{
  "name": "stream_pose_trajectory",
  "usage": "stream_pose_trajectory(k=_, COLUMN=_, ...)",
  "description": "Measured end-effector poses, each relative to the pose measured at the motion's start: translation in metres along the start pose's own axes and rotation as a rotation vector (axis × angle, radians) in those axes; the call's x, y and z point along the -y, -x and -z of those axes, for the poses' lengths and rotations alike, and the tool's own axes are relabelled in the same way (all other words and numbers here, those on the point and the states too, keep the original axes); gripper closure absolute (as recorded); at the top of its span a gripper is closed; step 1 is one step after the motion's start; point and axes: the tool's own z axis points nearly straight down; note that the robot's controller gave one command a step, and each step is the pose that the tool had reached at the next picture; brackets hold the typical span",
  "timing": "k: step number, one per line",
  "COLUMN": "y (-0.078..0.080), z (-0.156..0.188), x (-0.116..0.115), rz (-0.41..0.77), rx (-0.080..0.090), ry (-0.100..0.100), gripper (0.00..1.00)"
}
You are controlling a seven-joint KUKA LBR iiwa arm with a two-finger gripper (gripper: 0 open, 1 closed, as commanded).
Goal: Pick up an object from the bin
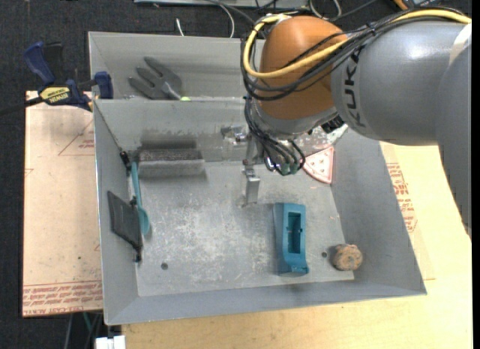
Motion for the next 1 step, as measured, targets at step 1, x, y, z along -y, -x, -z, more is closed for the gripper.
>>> stream_pose_trajectory(k=1, y=-0.0146, z=-0.0006, x=0.0172, rz=0.091, rx=0.001, ry=0.001, gripper=0.00)
